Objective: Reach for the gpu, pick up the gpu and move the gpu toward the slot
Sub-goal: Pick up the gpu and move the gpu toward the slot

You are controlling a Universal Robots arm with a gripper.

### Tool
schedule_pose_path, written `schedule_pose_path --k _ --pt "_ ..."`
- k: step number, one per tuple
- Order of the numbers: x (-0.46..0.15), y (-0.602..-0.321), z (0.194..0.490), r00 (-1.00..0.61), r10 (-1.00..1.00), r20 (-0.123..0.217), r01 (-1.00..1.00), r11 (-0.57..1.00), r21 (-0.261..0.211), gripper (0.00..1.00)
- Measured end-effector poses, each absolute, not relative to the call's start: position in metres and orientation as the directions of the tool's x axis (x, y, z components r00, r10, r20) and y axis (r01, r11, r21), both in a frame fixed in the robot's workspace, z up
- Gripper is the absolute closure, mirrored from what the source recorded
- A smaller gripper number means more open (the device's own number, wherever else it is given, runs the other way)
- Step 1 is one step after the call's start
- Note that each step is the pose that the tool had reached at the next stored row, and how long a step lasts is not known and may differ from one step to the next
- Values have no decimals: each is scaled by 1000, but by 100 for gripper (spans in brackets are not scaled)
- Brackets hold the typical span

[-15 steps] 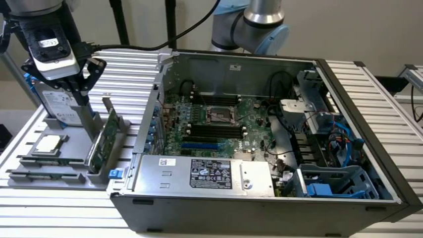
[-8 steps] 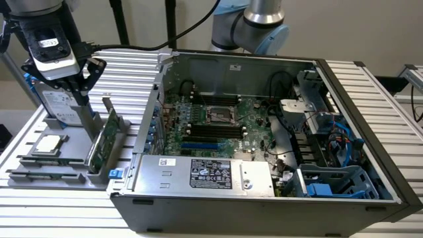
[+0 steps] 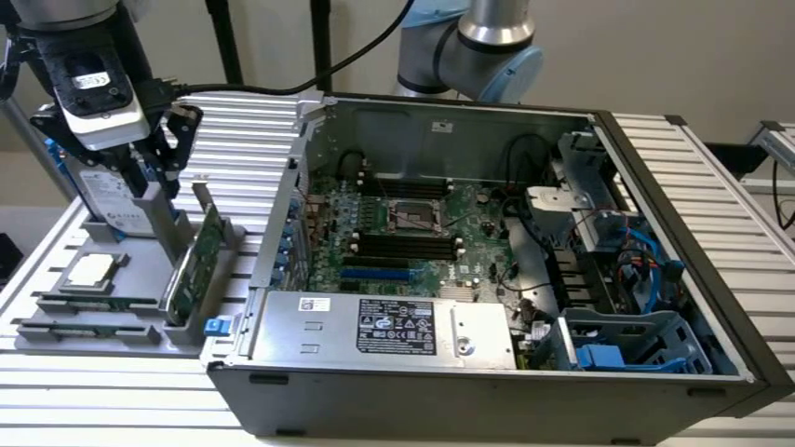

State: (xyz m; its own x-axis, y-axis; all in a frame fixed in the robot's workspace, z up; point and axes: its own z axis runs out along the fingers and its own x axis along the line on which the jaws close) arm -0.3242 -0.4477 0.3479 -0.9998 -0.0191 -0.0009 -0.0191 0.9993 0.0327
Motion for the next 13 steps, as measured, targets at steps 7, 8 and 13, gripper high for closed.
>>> schedule_pose_path --k 7,8,13 --pt "-324 -448 342 -1000 -19 -3 -19 999 31 52" --pt "-325 -448 340 -1000 -19 -3 -19 999 31 52" --pt "-326 -448 331 -1000 -15 -7 -15 999 31 52"
